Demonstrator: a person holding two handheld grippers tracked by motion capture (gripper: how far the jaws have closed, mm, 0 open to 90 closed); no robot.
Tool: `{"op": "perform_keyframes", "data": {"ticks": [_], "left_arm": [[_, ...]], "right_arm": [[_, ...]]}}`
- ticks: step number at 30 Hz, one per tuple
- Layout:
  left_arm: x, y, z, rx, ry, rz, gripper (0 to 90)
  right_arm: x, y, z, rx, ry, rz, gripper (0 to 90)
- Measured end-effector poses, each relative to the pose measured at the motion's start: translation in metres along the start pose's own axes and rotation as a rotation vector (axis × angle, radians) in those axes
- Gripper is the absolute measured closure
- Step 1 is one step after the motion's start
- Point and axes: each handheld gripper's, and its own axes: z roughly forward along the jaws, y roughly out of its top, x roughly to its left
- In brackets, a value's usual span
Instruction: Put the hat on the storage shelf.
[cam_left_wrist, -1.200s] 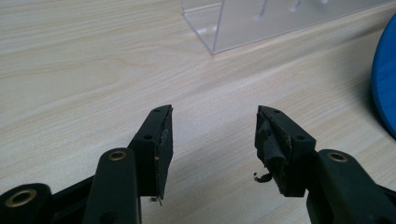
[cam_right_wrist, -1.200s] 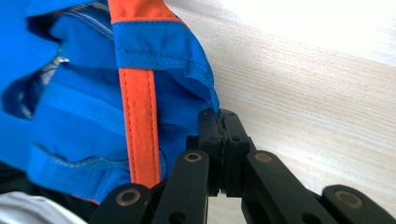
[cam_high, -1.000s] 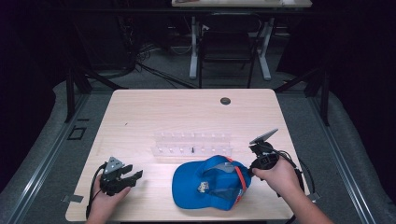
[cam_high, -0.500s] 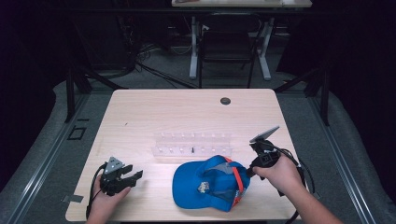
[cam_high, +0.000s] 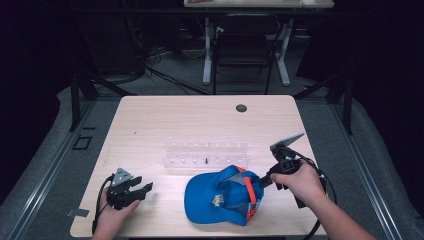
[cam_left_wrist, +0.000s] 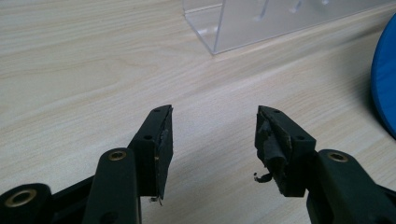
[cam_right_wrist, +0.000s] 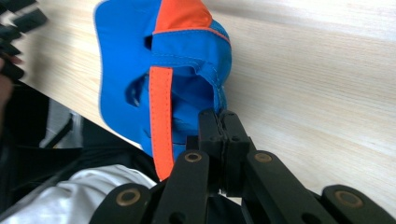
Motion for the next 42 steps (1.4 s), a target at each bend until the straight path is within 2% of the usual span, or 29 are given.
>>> {"op": "perform_keyframes", "data": {"ticks": [2, 3, 4, 6, 10, 11, 16, 20, 25, 33, 37, 38, 39, 42], "left_arm": [[0.000, 0.000, 0.000, 0.000, -0.001, 0.001, 47.4], [0.000, 0.000, 0.000, 0.002, -0.001, 0.002, 47.4], [0.000, 0.000, 0.000, -0.002, 0.001, 0.001, 47.3], [0.000, 0.000, 0.000, -0.002, 0.001, 0.002, 47.3], [0.000, 0.000, 0.001, -0.001, 0.001, 0.002, 47.3], [0.000, 0.000, 0.000, 0.008, -0.002, 0.004, 47.3], [0.000, 0.000, 0.000, 0.002, -0.002, 0.004, 47.3], [0.000, 0.000, 0.000, 0.009, -0.003, 0.000, 47.3], [-0.001, 0.000, 0.001, 0.003, -0.004, -0.001, 47.3], [-0.001, 0.000, 0.001, 0.003, -0.007, -0.003, 47.3], [-0.001, 0.000, 0.000, 0.004, -0.006, 0.002, 47.3], [-0.001, 0.000, 0.000, 0.003, -0.006, -0.002, 47.3], [-0.001, 0.000, 0.000, 0.003, -0.006, 0.001, 47.2], [-0.001, 0.000, 0.000, 0.009, -0.005, -0.001, 47.2]], "right_arm": [[0.000, 0.000, -0.002, 0.001, 0.014, 0.005, 89.4], [0.001, 0.000, -0.002, -0.019, 0.023, 0.023, 89.4], [0.001, 0.000, -0.003, -0.007, 0.034, 0.011, 89.4], [0.003, 0.000, -0.004, -0.023, 0.027, 0.024, 89.4], [0.004, 0.000, -0.007, -0.011, 0.037, 0.010, 89.4], [0.005, 0.000, -0.007, -0.022, 0.042, 0.021, 89.4], [0.006, 0.002, -0.011, -0.010, 0.033, 0.002, 89.5], [0.007, 0.002, -0.014, -0.007, 0.053, -0.003, 89.5], [0.010, 0.002, -0.018, -0.023, 0.073, 0.022, 89.6], [0.014, 0.004, -0.028, -0.019, 0.089, 0.031, 89.6], [0.015, 0.005, -0.034, -0.008, 0.126, 0.031, 89.5], [0.016, 0.005, -0.034, -0.028, 0.142, 0.053, 89.5], [0.014, 0.005, -0.037, -0.007, 0.159, 0.044, 89.5], [0.015, 0.005, -0.039, -0.034, 0.197, 0.075, 89.5]]}}
